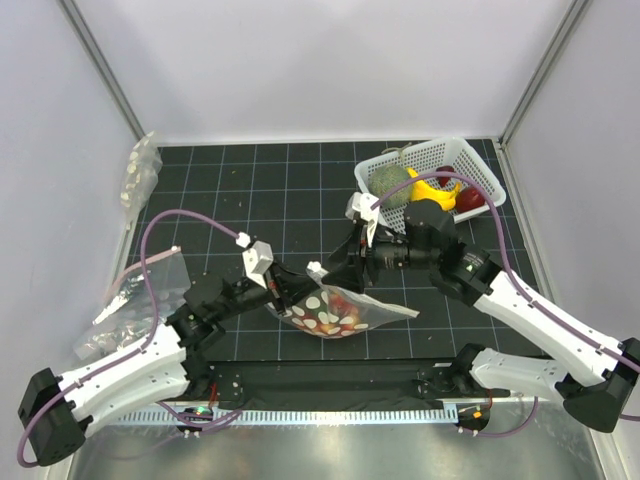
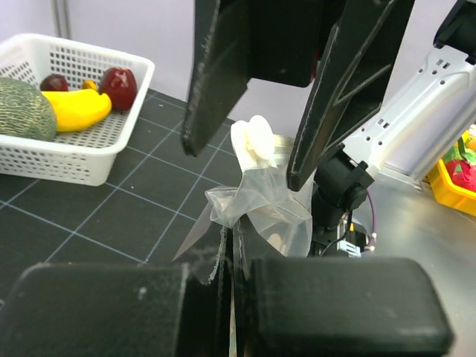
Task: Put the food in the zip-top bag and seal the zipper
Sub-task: Adjust the zipper food storage bag at the center of the board, then zip the zipper food storage bag at the center of the board.
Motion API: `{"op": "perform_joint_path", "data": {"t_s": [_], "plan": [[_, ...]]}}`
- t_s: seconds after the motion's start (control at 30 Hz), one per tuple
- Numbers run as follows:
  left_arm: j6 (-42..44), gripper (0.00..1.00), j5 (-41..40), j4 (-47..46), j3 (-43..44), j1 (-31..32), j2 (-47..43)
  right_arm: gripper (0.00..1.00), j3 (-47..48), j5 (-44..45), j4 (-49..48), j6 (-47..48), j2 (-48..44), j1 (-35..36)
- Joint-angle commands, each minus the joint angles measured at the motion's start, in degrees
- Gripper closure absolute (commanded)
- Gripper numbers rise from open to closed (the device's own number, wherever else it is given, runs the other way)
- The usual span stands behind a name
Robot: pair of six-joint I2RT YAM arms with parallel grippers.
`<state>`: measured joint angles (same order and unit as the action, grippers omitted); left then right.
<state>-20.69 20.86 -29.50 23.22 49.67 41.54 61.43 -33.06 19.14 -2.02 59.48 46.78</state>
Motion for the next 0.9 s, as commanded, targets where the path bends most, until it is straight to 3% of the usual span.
{"op": "perform_joint_path", "data": {"t_s": [0.0,0.07,0.33,0.5,0.57,0.73,0.87], "plan": [[-1.5,1.0,3.2,-4.5,3.6,-0.1,1.3,0.4,-1.3,1.2,-10.2,-2.9,-1.6,0.2],[-1.8,1.0,3.2,-4.3,3.8,-0.1,2.1,0.35,-1.6,1.6,-11.0,-3.3,-1.7,0.3],[-2.2,1.0,3.5,-3.6,4.7,-0.1,4.3,0.36,-2.2,1.2,-13.3,-5.2,-1.7,0.6],[-2.3,1.0,3.3,-3.1,5.3,-0.1,4.8,0.62,-1.6,0.2,-12.1,-5.3,-1.4,0.8],[-2.1,1.0,2.5,-3.0,5.2,-0.1,4.3,0.64,-1.2,0.2,-10.8,-5.0,-1.3,0.8],[-1.5,1.0,0.9,-2.5,4.4,-0.1,2.8,0.9,-1.3,2.5,-10.5,-5.1,-2.6,0.9],[-1.1,0.77,1.3,-2.5,4.2,-0.1,2.8,0.98,-2.6,5.7,-11.9,-5.7,-6.3,0.8]]}}
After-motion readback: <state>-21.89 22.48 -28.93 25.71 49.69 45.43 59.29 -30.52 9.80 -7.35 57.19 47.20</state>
